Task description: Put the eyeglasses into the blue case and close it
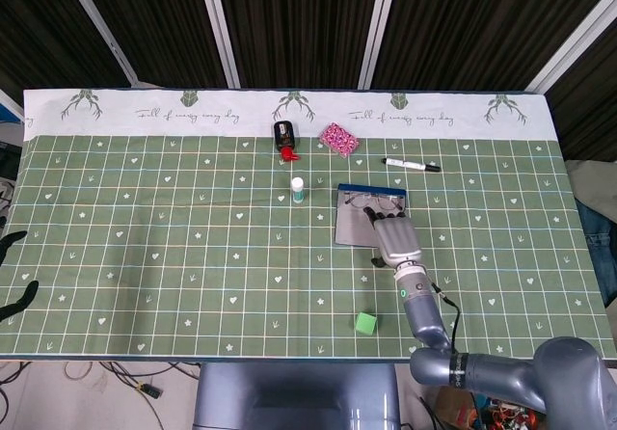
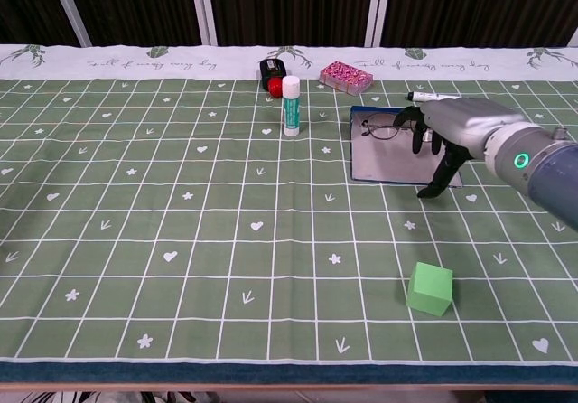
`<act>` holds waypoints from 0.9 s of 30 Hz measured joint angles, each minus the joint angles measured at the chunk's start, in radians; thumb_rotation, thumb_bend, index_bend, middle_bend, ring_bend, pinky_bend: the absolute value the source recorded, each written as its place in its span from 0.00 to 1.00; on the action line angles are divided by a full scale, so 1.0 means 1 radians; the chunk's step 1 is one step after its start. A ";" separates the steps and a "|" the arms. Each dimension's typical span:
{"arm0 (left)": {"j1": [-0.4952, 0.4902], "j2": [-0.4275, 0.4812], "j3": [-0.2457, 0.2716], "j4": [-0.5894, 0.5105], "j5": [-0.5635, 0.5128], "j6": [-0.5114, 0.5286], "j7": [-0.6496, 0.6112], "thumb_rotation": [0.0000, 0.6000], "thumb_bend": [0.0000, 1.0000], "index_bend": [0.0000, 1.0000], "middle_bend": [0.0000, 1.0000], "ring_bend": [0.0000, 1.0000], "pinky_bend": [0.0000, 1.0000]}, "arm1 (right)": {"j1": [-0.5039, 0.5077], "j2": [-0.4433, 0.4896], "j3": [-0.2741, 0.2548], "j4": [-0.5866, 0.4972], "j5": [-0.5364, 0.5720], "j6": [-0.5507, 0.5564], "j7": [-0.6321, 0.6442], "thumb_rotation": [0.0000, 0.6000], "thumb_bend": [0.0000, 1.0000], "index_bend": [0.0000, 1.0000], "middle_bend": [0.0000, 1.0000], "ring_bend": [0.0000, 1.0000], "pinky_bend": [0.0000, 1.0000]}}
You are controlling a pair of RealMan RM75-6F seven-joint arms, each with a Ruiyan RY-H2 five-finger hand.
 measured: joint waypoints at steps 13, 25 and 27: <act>0.001 -0.003 -0.003 0.000 -0.007 0.004 0.008 1.00 0.31 0.17 0.00 0.00 0.00 | -0.031 -0.047 0.036 0.081 -0.077 0.002 0.056 1.00 0.19 0.18 0.24 0.24 0.23; 0.002 -0.003 -0.005 0.001 -0.008 0.004 0.007 1.00 0.31 0.17 0.00 0.00 0.00 | -0.049 -0.090 0.064 0.164 -0.109 -0.029 0.077 1.00 0.19 0.18 0.24 0.24 0.23; 0.001 -0.003 -0.005 0.002 -0.008 0.003 0.008 1.00 0.32 0.17 0.00 0.00 0.00 | -0.052 -0.094 0.065 0.169 -0.113 -0.035 0.077 1.00 0.19 0.18 0.24 0.24 0.23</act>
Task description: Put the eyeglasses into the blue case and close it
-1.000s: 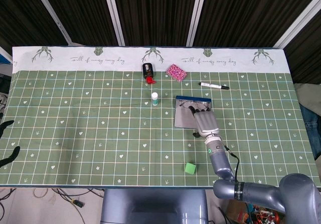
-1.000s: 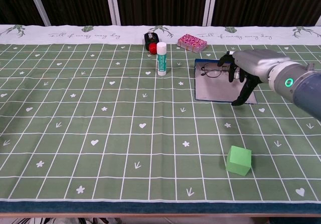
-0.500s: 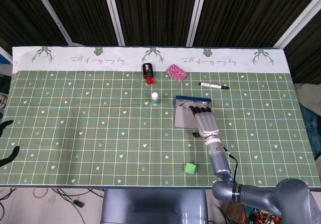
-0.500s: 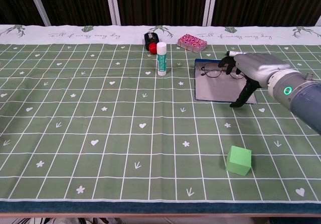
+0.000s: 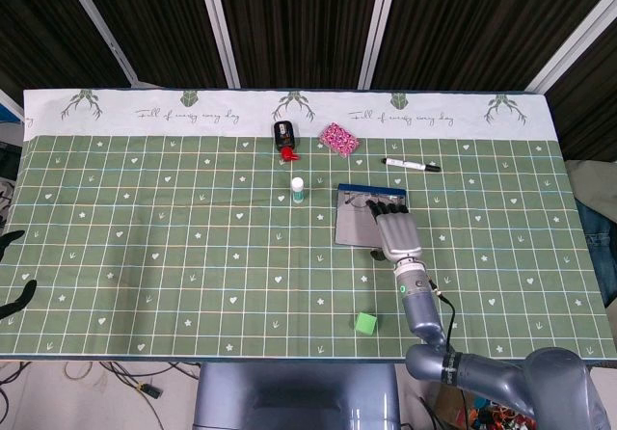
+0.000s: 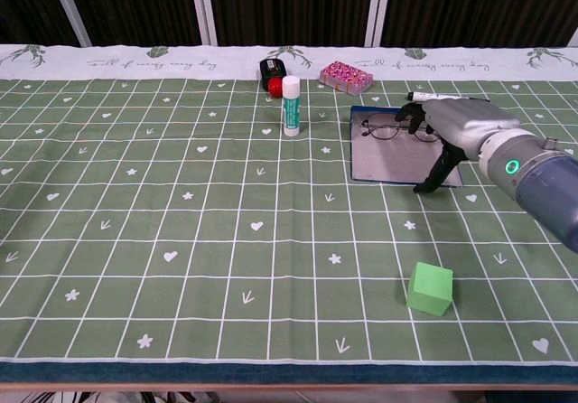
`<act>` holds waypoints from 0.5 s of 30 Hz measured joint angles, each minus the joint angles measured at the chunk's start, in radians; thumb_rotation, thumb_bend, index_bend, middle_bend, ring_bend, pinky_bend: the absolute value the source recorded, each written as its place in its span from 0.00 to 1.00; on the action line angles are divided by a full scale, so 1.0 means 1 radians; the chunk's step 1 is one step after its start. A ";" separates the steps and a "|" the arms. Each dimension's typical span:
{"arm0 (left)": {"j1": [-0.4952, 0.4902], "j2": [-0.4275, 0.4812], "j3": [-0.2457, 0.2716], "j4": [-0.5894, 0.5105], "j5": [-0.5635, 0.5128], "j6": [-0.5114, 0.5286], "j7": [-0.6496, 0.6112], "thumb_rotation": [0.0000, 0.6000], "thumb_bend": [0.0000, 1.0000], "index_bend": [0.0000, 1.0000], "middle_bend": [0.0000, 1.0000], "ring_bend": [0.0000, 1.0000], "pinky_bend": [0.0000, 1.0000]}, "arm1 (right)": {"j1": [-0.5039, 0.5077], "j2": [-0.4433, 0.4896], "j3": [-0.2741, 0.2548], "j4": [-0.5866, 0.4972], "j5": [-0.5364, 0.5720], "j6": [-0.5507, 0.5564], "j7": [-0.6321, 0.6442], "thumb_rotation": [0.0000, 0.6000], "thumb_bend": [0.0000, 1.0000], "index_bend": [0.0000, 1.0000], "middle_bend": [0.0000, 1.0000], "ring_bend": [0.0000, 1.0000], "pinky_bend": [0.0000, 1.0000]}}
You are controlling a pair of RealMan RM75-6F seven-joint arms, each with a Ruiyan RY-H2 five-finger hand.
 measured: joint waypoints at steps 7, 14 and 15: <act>0.001 0.000 -0.001 0.000 0.000 0.001 -0.002 1.00 0.31 0.17 0.00 0.00 0.00 | -0.006 -0.013 0.010 0.023 -0.010 -0.013 0.002 1.00 0.20 0.18 0.24 0.24 0.23; 0.000 0.000 0.000 0.000 -0.002 -0.001 0.001 1.00 0.31 0.17 0.00 0.00 0.00 | -0.016 -0.020 0.021 0.035 -0.024 -0.023 0.002 1.00 0.27 0.18 0.24 0.24 0.23; 0.000 0.000 -0.001 0.000 -0.002 -0.001 0.001 1.00 0.31 0.17 0.00 0.00 0.00 | -0.017 -0.021 0.023 0.035 -0.026 -0.024 0.002 1.00 0.28 0.18 0.24 0.24 0.23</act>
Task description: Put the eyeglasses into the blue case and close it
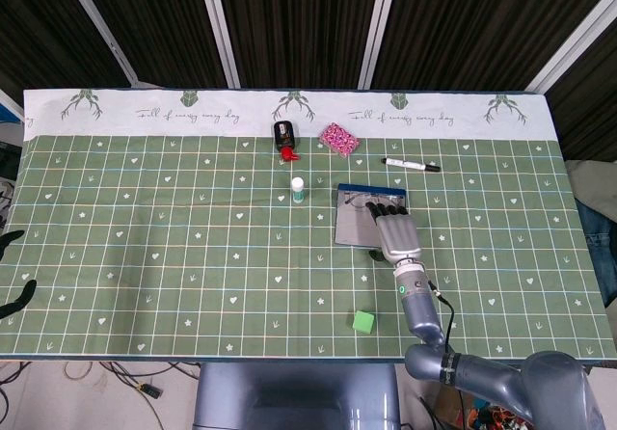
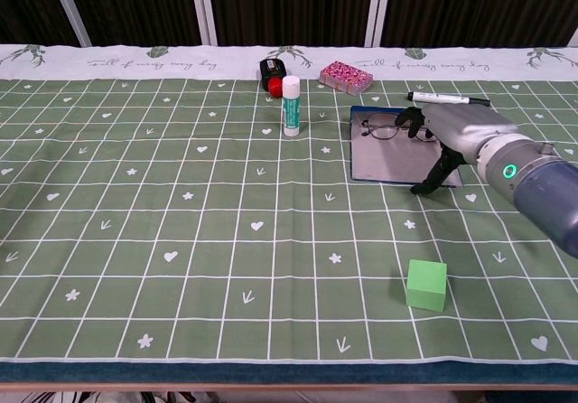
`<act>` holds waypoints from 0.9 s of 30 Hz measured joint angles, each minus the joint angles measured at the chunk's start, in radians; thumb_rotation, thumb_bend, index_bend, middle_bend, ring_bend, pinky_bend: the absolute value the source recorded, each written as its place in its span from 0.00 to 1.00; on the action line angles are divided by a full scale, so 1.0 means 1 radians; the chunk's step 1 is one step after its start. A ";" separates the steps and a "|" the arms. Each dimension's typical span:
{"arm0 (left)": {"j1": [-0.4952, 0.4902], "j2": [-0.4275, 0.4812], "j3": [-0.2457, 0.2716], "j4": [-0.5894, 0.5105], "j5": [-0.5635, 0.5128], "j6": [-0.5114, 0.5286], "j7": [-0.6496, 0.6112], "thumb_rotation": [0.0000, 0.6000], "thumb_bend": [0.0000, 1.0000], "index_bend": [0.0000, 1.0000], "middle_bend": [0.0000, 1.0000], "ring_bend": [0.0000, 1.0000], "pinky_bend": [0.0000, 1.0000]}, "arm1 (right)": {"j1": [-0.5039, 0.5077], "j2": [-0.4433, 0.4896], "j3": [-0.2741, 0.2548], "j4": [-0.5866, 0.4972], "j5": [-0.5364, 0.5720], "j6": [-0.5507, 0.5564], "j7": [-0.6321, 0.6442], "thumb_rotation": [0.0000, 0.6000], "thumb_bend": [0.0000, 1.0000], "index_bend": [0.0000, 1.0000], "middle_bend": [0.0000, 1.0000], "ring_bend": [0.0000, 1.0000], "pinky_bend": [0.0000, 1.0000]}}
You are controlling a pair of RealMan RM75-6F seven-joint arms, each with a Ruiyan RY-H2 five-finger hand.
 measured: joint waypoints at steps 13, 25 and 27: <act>0.000 -0.001 0.000 0.002 0.000 0.000 0.001 1.00 0.31 0.17 0.00 0.00 0.00 | -0.012 0.007 0.022 -0.010 -0.013 -0.009 -0.006 1.00 0.29 0.18 0.24 0.24 0.23; 0.000 -0.001 0.000 0.002 0.001 -0.001 0.002 1.00 0.31 0.17 0.00 0.00 0.00 | -0.022 0.010 0.032 -0.014 -0.004 -0.028 -0.022 1.00 0.29 0.18 0.24 0.24 0.23; 0.000 -0.001 0.000 0.002 0.000 -0.001 0.001 1.00 0.32 0.17 0.00 0.00 0.00 | -0.023 0.009 0.034 -0.012 -0.004 -0.031 -0.023 1.00 0.29 0.18 0.24 0.24 0.23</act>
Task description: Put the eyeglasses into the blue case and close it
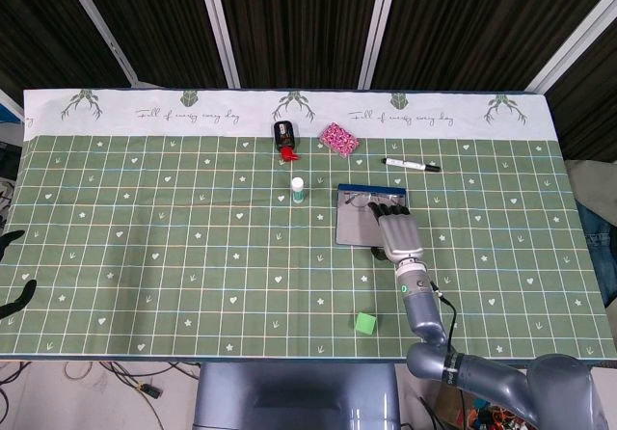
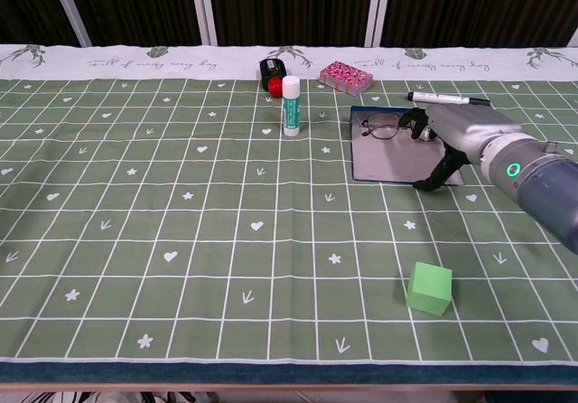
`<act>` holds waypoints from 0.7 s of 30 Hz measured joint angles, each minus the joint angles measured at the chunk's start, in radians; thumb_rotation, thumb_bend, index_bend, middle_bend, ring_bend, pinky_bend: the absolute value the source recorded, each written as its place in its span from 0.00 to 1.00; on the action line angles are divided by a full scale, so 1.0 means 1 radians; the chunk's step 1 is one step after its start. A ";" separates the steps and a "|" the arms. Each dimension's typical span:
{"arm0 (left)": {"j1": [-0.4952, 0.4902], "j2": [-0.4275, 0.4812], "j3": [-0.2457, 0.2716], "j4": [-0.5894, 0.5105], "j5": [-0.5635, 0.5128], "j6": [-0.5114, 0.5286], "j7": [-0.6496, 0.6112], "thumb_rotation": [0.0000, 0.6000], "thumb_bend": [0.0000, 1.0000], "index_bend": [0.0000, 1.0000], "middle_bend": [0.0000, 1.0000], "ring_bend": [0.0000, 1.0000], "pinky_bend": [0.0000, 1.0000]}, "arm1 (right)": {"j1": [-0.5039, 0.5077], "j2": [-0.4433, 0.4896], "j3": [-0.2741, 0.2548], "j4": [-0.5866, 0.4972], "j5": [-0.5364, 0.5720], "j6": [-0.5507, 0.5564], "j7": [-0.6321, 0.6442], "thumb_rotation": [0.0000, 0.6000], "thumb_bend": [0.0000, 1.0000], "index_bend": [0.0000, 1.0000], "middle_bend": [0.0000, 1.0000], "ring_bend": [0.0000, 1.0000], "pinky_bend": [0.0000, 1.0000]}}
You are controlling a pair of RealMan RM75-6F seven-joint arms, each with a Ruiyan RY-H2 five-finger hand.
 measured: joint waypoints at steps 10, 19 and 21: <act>0.000 0.000 0.000 0.000 0.000 0.001 -0.002 1.00 0.32 0.17 0.00 0.00 0.00 | 0.000 -0.004 0.012 0.015 -0.001 -0.008 -0.006 1.00 0.29 0.18 0.24 0.24 0.23; 0.000 0.001 0.001 0.000 0.000 -0.001 -0.001 1.00 0.32 0.17 0.00 0.00 0.00 | -0.001 -0.017 0.019 0.040 -0.023 -0.009 0.013 1.00 0.44 0.22 0.23 0.24 0.23; 0.000 0.001 0.001 0.000 0.001 -0.001 -0.001 1.00 0.31 0.17 0.00 0.00 0.00 | 0.000 -0.021 0.023 0.047 -0.026 -0.006 0.015 1.00 0.46 0.24 0.24 0.25 0.23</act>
